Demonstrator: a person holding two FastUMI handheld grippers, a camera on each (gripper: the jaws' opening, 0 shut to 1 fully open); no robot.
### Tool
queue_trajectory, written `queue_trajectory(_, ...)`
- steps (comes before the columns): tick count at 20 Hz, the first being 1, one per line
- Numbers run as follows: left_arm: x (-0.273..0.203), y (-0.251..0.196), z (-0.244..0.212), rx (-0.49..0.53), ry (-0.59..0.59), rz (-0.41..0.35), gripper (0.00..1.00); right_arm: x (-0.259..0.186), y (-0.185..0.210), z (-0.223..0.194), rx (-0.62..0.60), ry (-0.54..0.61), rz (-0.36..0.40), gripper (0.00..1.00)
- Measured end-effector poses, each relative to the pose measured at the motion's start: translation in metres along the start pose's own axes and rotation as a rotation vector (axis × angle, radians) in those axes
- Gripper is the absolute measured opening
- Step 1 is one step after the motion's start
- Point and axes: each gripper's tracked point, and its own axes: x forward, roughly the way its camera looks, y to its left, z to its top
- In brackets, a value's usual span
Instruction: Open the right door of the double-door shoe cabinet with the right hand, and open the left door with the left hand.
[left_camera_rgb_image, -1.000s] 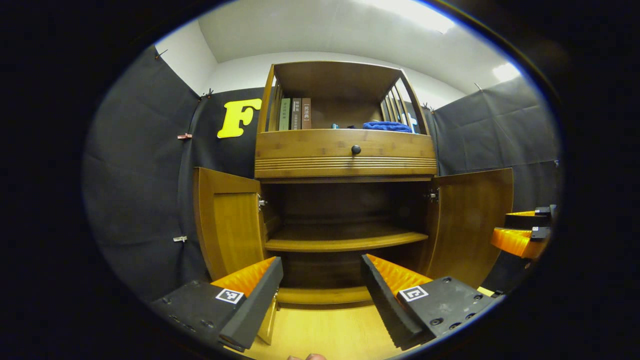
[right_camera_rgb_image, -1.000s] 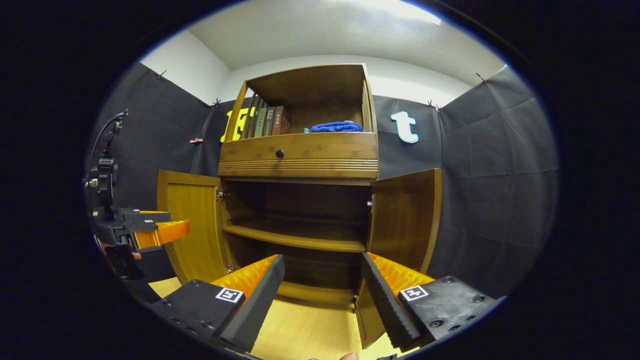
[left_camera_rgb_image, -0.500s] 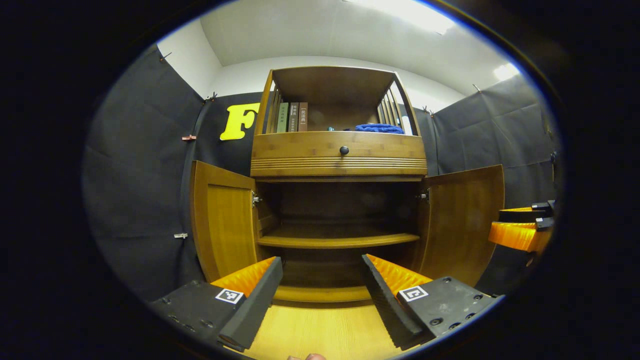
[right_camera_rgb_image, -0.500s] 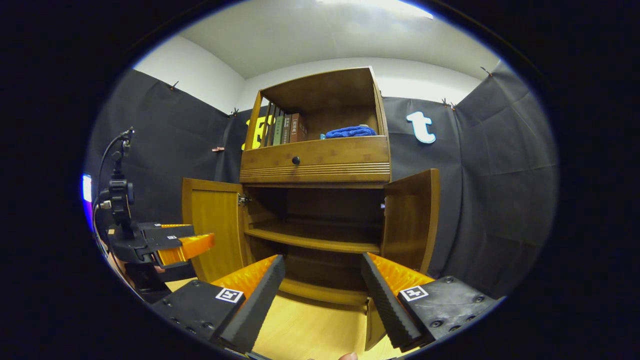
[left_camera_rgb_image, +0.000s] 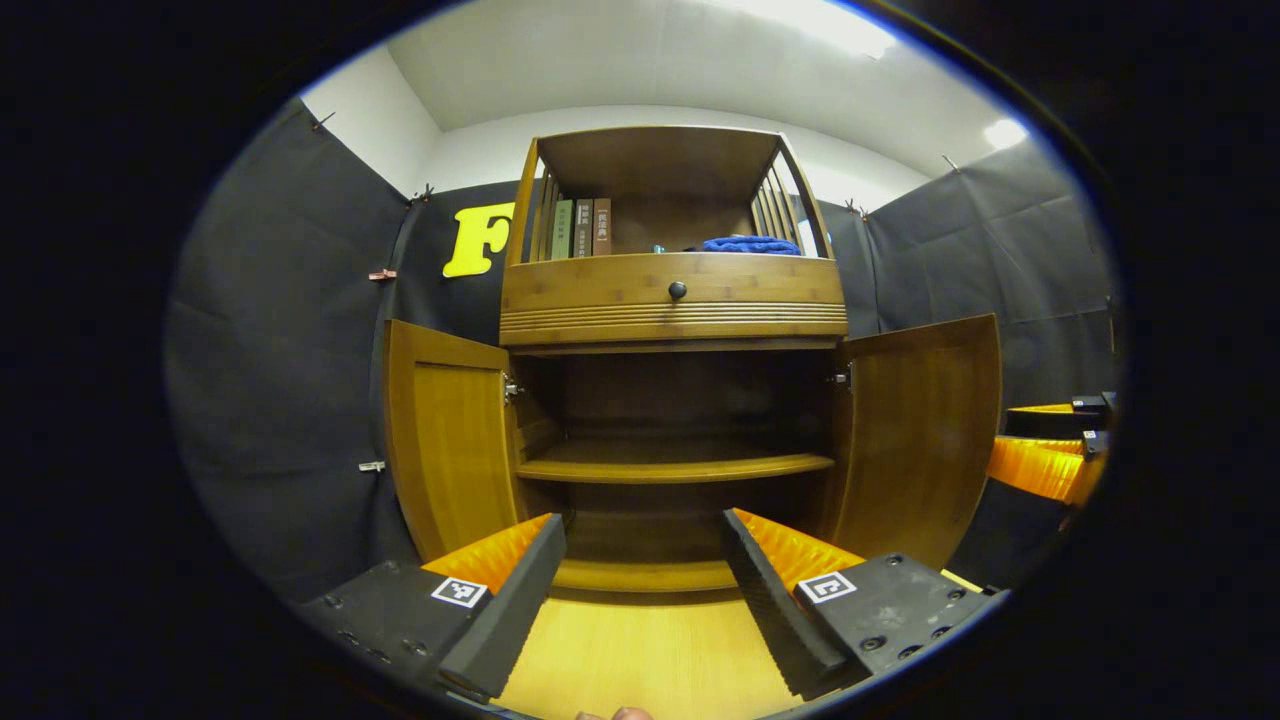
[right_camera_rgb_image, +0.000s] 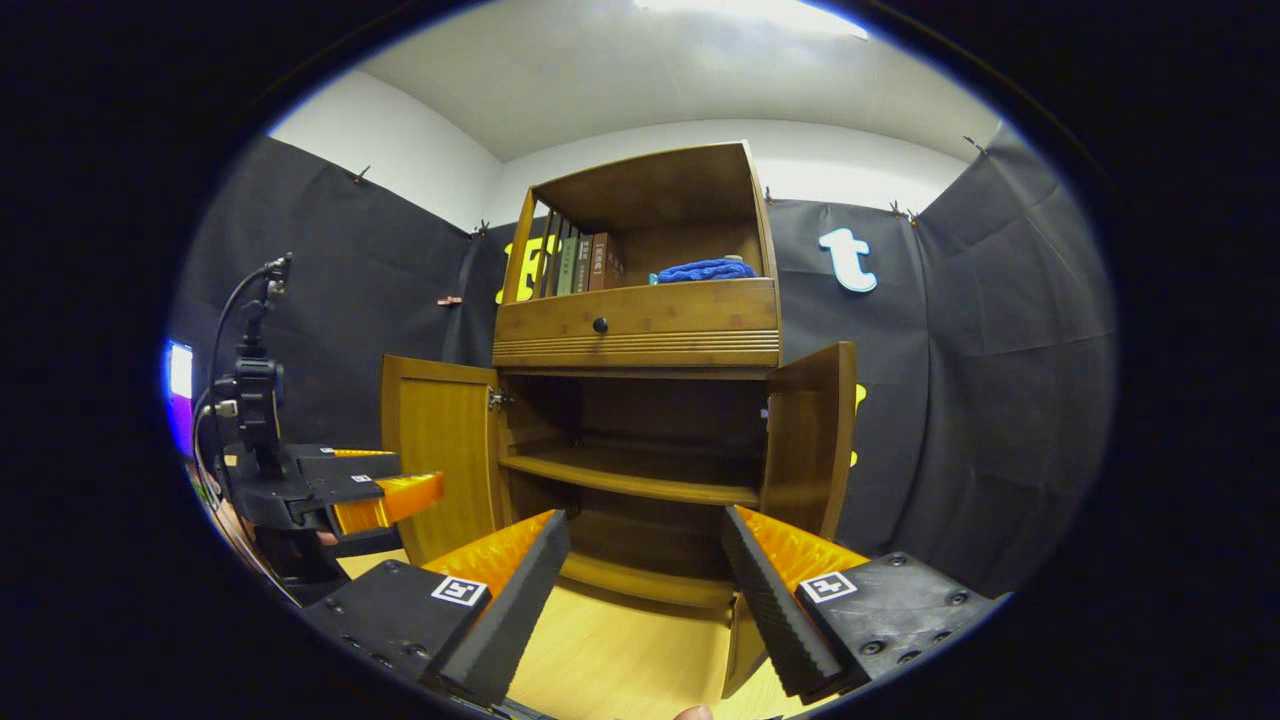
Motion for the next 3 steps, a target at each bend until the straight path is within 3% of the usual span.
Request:
queue_trajectory(1,0.0001,0.0002,-0.0006,0.01,0.007,-0.001,0.99,-0.0019,-0.0001,-0.0005,-0.001,-0.001,0.007,1.0)
queue_trajectory(3,-0.0018,-0.0008,-0.0011,0.017,0.014,-0.004,0.99,-0.0039,0.0012,0.0012,-0.003,-0.004,0.018,1.0)
